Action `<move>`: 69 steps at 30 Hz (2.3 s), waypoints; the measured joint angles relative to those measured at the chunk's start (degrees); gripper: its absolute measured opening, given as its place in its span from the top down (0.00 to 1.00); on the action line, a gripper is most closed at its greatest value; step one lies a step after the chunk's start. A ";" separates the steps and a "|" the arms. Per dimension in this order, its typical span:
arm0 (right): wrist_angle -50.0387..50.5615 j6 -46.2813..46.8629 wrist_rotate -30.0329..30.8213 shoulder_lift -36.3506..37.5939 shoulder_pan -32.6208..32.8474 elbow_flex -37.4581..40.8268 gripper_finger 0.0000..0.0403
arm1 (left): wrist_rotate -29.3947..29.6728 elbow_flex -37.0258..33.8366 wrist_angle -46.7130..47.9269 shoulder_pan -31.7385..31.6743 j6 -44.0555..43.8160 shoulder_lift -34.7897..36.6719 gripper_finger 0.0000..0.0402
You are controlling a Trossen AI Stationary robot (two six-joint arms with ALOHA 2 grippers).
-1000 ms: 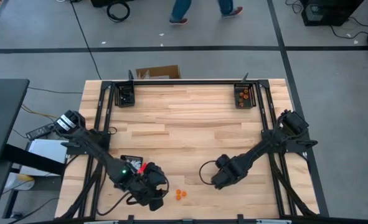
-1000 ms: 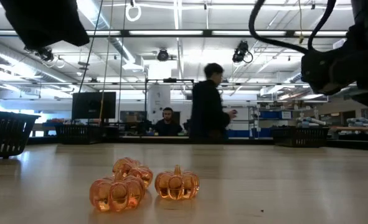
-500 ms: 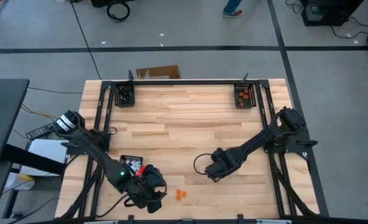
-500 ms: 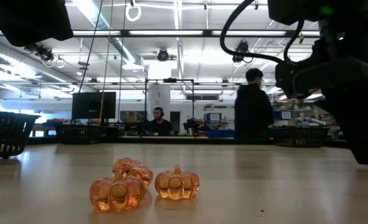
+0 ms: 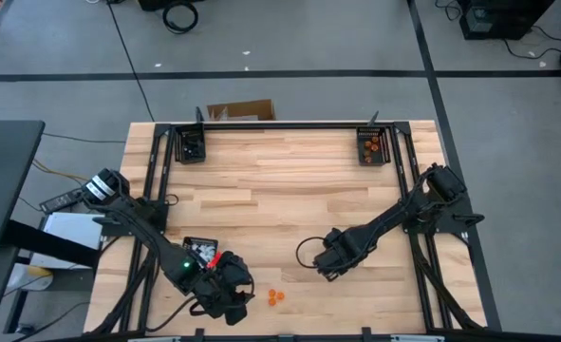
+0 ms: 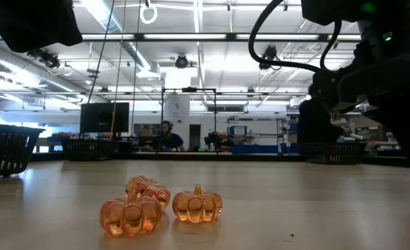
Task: Sort Halloween decoration
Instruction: Put the orange pumpkin toy into the top right black basket
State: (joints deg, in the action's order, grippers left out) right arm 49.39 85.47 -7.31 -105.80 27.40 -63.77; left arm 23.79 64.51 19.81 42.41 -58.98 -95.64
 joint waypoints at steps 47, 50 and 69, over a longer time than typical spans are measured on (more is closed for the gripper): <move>26.85 -11.72 13.93 18.08 -8.97 0.08 0.99 | 0.59 0.00 4.53 -3.73 1.96 0.00 0.52; 28.73 -17.14 17.09 21.18 -16.23 0.07 0.98 | 0.61 0.00 4.57 -5.27 3.95 0.00 0.52; -7.96 -24.02 3.78 8.26 -7.52 0.01 0.33 | -0.68 0.02 7.84 -11.49 3.83 0.00 0.52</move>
State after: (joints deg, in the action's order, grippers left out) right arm 41.43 61.46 -3.53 -97.54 19.88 -63.76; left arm 23.11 64.53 27.66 30.92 -55.15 -95.64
